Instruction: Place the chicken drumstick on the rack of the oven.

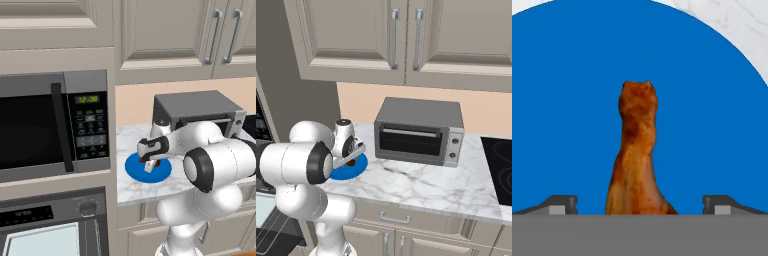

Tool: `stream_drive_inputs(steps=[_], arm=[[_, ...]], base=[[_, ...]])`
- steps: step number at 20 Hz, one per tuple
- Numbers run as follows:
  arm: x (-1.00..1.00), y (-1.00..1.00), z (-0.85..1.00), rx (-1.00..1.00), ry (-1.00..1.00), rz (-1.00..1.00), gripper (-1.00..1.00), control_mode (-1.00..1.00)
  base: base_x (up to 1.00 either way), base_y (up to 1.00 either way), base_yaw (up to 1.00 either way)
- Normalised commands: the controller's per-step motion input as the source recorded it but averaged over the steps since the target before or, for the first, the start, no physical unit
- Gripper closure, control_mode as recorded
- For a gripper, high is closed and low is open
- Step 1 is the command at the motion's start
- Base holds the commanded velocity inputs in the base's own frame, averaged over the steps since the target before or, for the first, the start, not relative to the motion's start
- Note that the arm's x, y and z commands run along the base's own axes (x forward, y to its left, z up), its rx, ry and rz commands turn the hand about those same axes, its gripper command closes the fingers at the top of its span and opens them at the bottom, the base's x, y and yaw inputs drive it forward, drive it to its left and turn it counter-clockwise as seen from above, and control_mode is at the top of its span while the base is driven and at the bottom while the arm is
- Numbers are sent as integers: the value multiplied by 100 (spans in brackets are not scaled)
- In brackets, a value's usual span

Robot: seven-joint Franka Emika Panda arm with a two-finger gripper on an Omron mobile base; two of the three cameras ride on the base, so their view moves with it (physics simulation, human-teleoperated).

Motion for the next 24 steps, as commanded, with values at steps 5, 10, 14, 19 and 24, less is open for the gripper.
stream_drive_inputs(steps=[5, 10, 14, 19, 24], arm=[[0, 0, -24, 0, 0, 1, 100, -100], [-9, 0, 8, 0, 0, -1, 100, -100], [-34, 13, 50, -2, 0, -4, 100, -100], [-71, 11, 86, 0, -7, -8, 100, -100], [-98, 2, 94, 0, -11, -2, 100, -100]], base=[[0, 0, 0], [0, 0, 0], [0, 0, 0], [0, 0, 0], [0, 0, 0]])
